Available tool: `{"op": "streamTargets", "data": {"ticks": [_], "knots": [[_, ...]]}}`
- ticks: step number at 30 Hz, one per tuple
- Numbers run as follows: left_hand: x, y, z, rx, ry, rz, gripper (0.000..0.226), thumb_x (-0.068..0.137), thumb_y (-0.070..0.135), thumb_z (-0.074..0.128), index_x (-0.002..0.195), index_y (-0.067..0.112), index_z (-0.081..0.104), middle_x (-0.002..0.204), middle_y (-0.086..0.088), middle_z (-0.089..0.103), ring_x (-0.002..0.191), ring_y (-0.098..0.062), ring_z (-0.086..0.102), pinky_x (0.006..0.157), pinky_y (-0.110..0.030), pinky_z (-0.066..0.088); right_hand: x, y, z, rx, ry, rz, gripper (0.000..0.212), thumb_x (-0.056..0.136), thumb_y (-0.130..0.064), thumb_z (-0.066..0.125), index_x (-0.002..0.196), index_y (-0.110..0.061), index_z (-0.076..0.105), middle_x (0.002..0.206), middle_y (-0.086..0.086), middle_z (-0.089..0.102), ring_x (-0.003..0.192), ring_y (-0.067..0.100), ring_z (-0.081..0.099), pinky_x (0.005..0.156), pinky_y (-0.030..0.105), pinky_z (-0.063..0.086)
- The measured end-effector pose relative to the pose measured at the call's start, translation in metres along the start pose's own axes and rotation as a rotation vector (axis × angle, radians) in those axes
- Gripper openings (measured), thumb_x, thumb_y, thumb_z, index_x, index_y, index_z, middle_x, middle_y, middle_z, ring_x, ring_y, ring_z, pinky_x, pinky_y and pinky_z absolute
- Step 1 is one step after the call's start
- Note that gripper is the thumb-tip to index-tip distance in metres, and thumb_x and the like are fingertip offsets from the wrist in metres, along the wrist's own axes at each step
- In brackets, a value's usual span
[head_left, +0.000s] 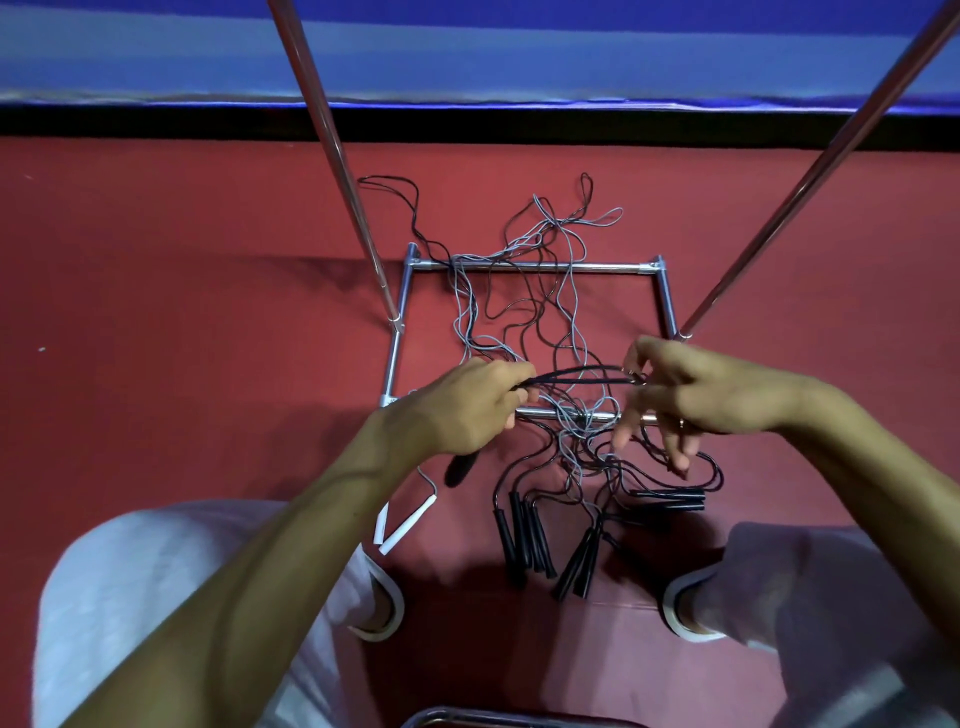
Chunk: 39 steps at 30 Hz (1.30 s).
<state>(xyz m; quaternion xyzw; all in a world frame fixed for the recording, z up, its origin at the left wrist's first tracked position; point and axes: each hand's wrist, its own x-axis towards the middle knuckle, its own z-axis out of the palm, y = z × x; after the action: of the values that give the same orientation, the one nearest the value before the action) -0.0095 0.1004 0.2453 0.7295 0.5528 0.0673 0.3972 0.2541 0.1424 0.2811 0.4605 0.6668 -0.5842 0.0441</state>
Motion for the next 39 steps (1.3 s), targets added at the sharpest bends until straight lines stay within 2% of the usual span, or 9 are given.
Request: {"op": "streamTargets", "data": {"ticks": [6, 10, 14, 18, 21, 24, 28, 31, 39], "knots": [[-0.001, 0.003, -0.001, -0.127, -0.052, 0.066, 0.015, 0.106, 0.02, 0.045, 0.099, 0.015, 0.057, 0.067, 0.004, 0.063, 0.062, -0.013, 0.058, 0.07, -0.038, 0.052, -0.003, 0.0, -0.009, 0.26, 0.074, -0.046, 0.021, 0.099, 0.003, 0.053, 0.09, -0.008, 0.038, 0.07, 0.024, 0.056, 0.034, 0.014, 0.03, 0.034, 0.016, 0.023], [-0.004, 0.007, -0.004, -0.113, -0.015, 0.095, 0.034, 0.103, 0.04, 0.055, 0.083, 0.013, 0.051, 0.066, 0.008, 0.05, 0.062, -0.01, 0.044, 0.065, -0.035, 0.042, -0.006, -0.002, -0.015, 0.381, 0.122, -0.089, 0.046, 0.076, -0.027, 0.08, 0.066, -0.006, 0.04, 0.059, 0.012, 0.034, 0.044, 0.01, 0.024, 0.04, 0.015, 0.015], [-0.007, 0.011, -0.005, -0.056, 0.049, 0.134, 0.045, 0.101, 0.046, 0.057, 0.081, 0.008, 0.048, 0.066, 0.004, 0.044, 0.062, -0.013, 0.037, 0.061, -0.036, 0.038, -0.007, -0.006, -0.012, 0.312, 0.241, -0.12, 0.053, 0.072, -0.03, 0.091, 0.066, -0.013, 0.041, 0.053, 0.011, 0.04, 0.039, 0.013, 0.03, 0.04, 0.017, 0.023], [-0.01, 0.016, -0.002, -0.035, 0.096, 0.109, 0.039, 0.103, 0.036, 0.055, 0.08, 0.005, 0.049, 0.062, 0.004, 0.044, 0.058, -0.015, 0.035, 0.058, -0.034, 0.035, 0.0, 0.004, -0.001, 0.041, 0.263, -0.021, 0.087, 0.056, -0.062, 0.091, 0.108, -0.006, 0.05, 0.092, 0.01, 0.067, 0.072, 0.021, 0.064, 0.069, 0.043, 0.056], [-0.012, 0.024, 0.004, -0.097, 0.089, 0.115, 0.03, 0.101, 0.023, 0.052, 0.078, 0.005, 0.046, 0.063, 0.002, 0.041, 0.06, -0.016, 0.032, 0.058, -0.036, 0.033, 0.008, 0.005, 0.021, -0.223, 0.362, -0.183, 0.108, 0.061, -0.053, 0.093, 0.146, -0.022, 0.035, 0.137, -0.003, 0.055, 0.122, 0.009, 0.056, 0.106, 0.036, 0.048], [-0.011, 0.032, 0.01, -0.171, 0.044, 0.128, 0.024, 0.099, 0.024, 0.05, 0.08, 0.01, 0.049, 0.068, 0.001, 0.046, 0.063, -0.017, 0.038, 0.062, -0.038, 0.037, 0.024, 0.002, 0.049, -0.142, 0.31, -0.441, 0.078, 0.077, -0.023, 0.085, 0.143, -0.018, 0.042, 0.124, -0.005, 0.063, 0.116, 0.007, 0.06, 0.101, 0.032, 0.048], [-0.01, 0.028, 0.007, -0.398, 0.002, 0.048, 0.021, 0.088, 0.034, 0.048, 0.089, 0.013, 0.052, 0.065, 0.011, 0.049, 0.061, -0.015, 0.041, 0.063, -0.036, 0.037, 0.035, -0.004, 0.061, 0.263, 0.157, -0.338, 0.02, 0.089, -0.004, 0.067, 0.105, -0.007, 0.055, 0.073, -0.001, 0.059, 0.065, 0.017, 0.052, 0.06, 0.029, 0.044], [-0.013, 0.021, 0.004, -0.361, 0.014, 0.038, 0.021, 0.096, 0.032, 0.061, 0.094, 0.015, 0.049, 0.059, 0.017, 0.047, 0.055, -0.005, 0.039, 0.058, -0.029, 0.033, 0.034, -0.007, 0.047, 0.198, 0.193, -0.327, 0.013, 0.092, -0.007, 0.071, 0.095, -0.012, 0.06, 0.066, 0.004, 0.051, 0.058, 0.015, 0.04, 0.052, 0.028, 0.033], [-0.01, 0.021, -0.002, 0.129, 0.167, 0.124, 0.041, 0.091, 0.057, 0.047, 0.077, 0.019, 0.05, 0.061, 0.003, 0.048, 0.064, -0.022, 0.049, 0.061, -0.039, 0.041, 0.014, -0.018, 0.033, -0.027, 0.366, -0.403, 0.013, 0.084, -0.009, 0.084, 0.082, -0.014, 0.072, 0.07, 0.009, 0.064, 0.06, 0.009, 0.052, 0.056, 0.03, 0.044]]}}
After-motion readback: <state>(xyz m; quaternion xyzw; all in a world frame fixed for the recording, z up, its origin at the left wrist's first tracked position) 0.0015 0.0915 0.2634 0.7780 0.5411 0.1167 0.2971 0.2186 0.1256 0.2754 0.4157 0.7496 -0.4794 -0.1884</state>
